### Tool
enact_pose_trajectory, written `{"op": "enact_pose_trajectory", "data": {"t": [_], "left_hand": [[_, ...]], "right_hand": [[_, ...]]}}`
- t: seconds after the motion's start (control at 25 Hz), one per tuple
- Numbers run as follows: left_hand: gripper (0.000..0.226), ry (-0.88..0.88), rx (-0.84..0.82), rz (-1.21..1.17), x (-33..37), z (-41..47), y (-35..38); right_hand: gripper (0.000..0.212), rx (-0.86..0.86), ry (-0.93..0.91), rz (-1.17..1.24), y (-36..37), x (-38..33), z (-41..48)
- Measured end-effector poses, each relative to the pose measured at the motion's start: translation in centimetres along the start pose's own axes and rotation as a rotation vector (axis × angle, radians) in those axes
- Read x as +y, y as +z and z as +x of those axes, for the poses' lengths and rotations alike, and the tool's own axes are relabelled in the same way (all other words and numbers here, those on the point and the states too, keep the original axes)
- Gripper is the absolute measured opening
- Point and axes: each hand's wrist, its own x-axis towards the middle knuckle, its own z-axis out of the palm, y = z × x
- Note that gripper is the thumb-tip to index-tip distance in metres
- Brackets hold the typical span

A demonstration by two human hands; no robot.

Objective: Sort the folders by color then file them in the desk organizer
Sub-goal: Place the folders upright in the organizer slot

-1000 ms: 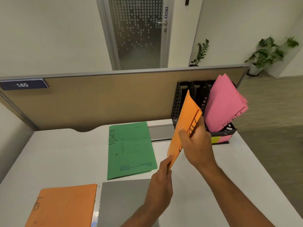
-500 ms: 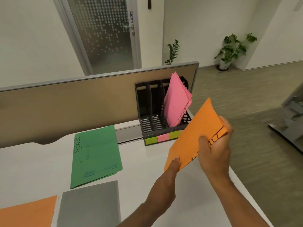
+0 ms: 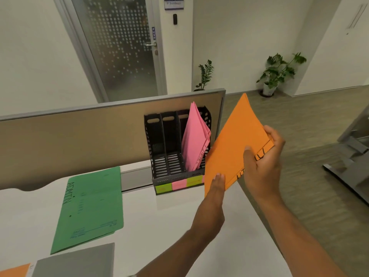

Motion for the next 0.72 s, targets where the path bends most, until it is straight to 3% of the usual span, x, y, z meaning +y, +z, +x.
{"op": "enact_pose_trajectory", "data": {"t": [0.12, 0.24, 0.52, 0.72], "left_hand": [[0.075, -0.054, 0.101, -0.042, 1.4, 4.3, -0.6], [0.048, -0.079, 0.180, -0.260, 2.1, 8.5, -1.7], [0.028, -0.381, 0.266, -0.688, 0.8, 16.0, 0.0], [0.029, -0.399, 0.281, -0.635, -0.8, 17.5, 1.1]], "right_hand": [[0.051, -0.055, -0.112, -0.047, 1.6, 1.6, 3.5], [0.051, -0.104, -0.203, -0.061, 3.8, 3.0, 6.0], [0.047, -0.144, -0.291, -0.073, 8.8, 7.9, 7.1], [0.051, -0.169, -0.267, -0.094, 11.0, 11.2, 7.1]]}}
